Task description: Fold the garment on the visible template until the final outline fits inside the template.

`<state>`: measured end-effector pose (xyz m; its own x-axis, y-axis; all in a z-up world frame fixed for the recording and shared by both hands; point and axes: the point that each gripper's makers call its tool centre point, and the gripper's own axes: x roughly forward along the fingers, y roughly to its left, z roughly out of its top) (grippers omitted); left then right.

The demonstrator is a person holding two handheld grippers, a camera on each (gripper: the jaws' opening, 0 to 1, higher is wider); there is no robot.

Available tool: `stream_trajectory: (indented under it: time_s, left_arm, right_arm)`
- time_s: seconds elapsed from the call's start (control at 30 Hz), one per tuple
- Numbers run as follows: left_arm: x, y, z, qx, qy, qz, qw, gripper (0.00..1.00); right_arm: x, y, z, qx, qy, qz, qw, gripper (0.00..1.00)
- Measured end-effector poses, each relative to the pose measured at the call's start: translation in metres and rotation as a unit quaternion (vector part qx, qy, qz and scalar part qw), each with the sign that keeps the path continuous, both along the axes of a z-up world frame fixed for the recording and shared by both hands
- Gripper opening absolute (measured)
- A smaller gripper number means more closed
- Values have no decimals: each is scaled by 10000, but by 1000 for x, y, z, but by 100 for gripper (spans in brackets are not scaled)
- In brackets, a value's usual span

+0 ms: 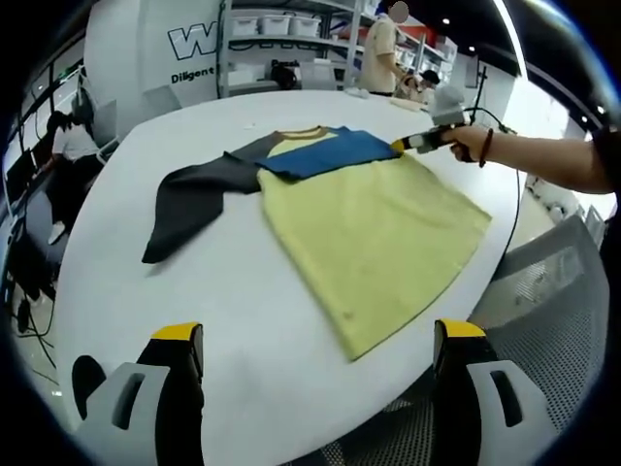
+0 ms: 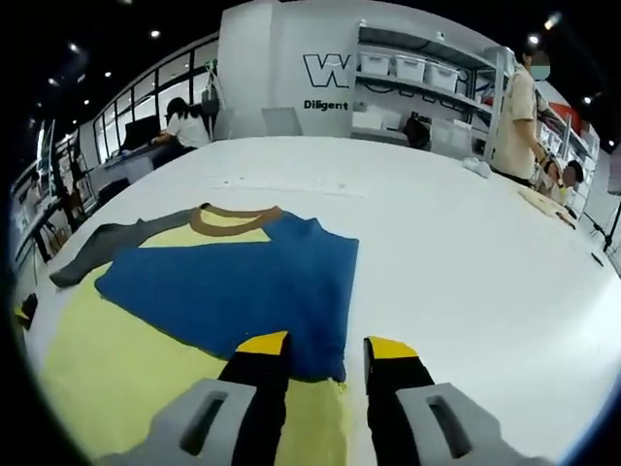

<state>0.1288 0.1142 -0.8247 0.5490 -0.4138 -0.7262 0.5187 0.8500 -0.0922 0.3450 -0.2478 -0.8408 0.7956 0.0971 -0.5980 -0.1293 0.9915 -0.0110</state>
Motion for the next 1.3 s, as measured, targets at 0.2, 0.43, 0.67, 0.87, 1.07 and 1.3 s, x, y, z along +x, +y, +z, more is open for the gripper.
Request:
stream_trajectory:
  time_s: [0.2,0.43,0.67,0.87,1.07,1.3]
  left_arm:
    - [0,0,0,-1,-15,15,10000,97]
    - [1,0,1,15,-39,-30,10000,98]
    - [3,3,3,-34,-67,79,9999,98]
    - [2,3,3,-27,-82,66,9999,97]
    - [1,1,2,19,-61,1,10000,98]
    - [3,3,3,32,-79,31,10000,97]
  right_arm:
    - [-3,14,16,565,-183,28,9982,69]
    - [-14,28,33,771,-363,301,9959,91]
    - [-30,40,38,701,-324,620,9951,99]
    - [-47,52,41,673,-306,887,9933,99]
    - [-60,61,54,762,-376,1031,9910,99]
    - [-68,68,64,727,-492,1161,9894,99]
